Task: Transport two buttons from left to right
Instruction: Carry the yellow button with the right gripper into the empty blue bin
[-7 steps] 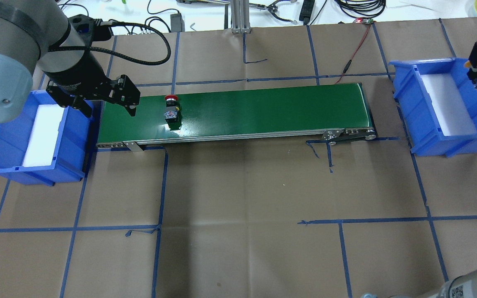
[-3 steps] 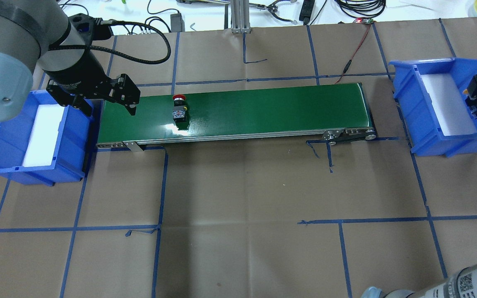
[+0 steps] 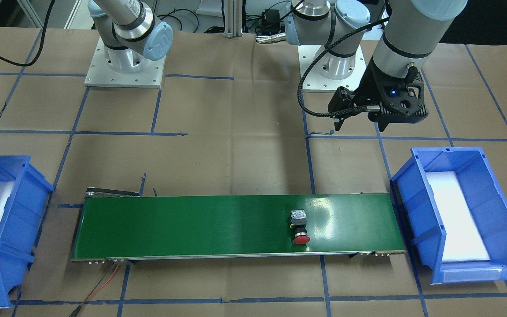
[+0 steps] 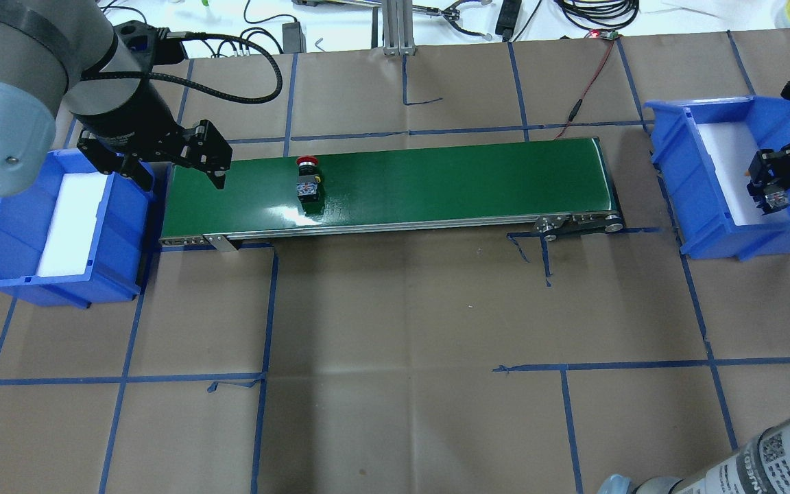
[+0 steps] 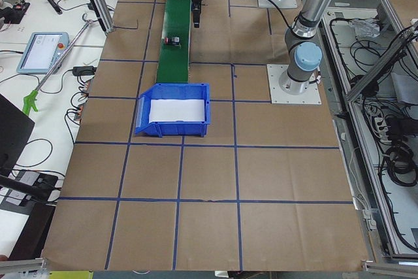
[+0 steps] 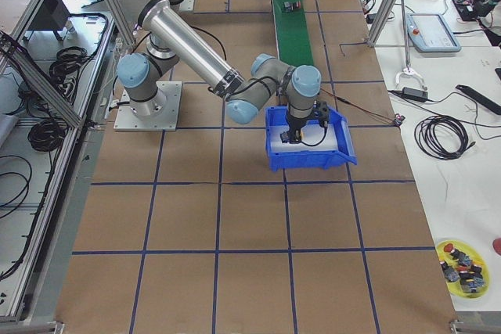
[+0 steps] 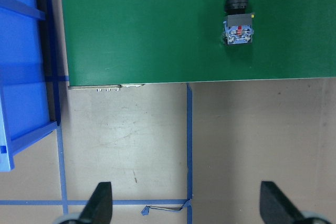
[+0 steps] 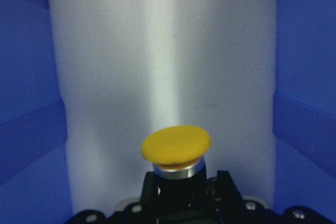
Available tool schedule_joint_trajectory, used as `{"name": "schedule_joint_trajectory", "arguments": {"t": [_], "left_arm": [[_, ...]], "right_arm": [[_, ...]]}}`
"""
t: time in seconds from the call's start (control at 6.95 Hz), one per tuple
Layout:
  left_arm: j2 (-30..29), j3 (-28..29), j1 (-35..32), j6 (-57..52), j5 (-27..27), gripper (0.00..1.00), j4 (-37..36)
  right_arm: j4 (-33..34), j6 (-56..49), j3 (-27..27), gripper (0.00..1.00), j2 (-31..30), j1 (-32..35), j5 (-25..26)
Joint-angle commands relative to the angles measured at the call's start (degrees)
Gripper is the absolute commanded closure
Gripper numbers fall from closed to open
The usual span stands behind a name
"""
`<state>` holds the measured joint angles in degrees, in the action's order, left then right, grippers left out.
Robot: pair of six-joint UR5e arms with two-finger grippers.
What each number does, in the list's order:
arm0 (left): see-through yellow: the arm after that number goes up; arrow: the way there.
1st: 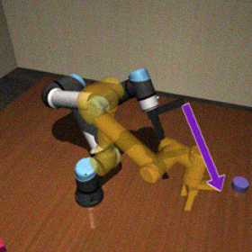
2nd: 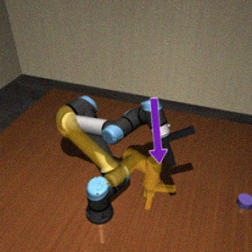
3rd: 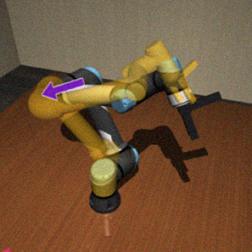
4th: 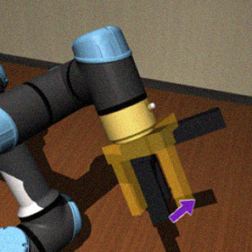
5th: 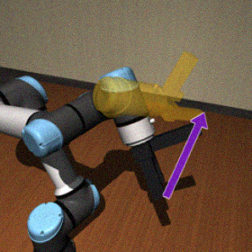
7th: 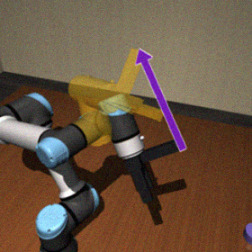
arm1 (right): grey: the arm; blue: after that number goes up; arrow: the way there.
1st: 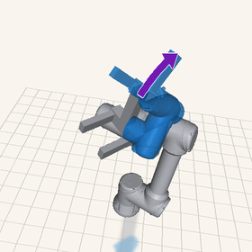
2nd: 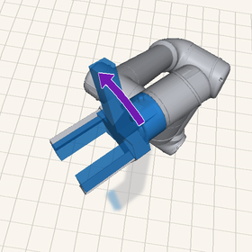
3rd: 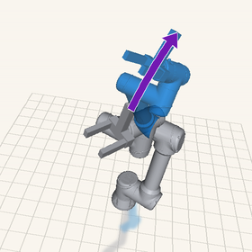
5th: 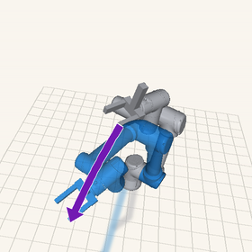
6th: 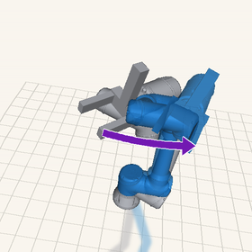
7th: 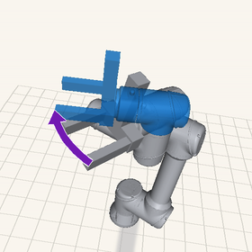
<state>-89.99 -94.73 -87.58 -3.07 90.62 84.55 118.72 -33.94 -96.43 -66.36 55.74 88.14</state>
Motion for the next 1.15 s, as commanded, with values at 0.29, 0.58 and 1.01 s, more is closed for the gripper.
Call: {"name": "schedule_joint_trajectory", "arguments": {"t": [0.29, 0.58, 1.01], "left_arm": [[-0.28, 0.24, 0.13, 0.0, -0.01, 0.0, 0.0], [-0.28, 0.24, 0.13, 0.0, -0.01, 0.0, -0.09], [-0.01, 0.15, 0.22, 0.0, -0.01, 0.0, 0.0]], "right_arm": [[0.37, 0.54, -2.53, 0.93, 1.94, 0.16, -0.16], [0.29, 0.54, -2.1, 0.32, 1.76, 0.25, -0.42], [-0.33, 0.63, -0.96, 0.18, 1.24, 0.42, -2.71]]}}
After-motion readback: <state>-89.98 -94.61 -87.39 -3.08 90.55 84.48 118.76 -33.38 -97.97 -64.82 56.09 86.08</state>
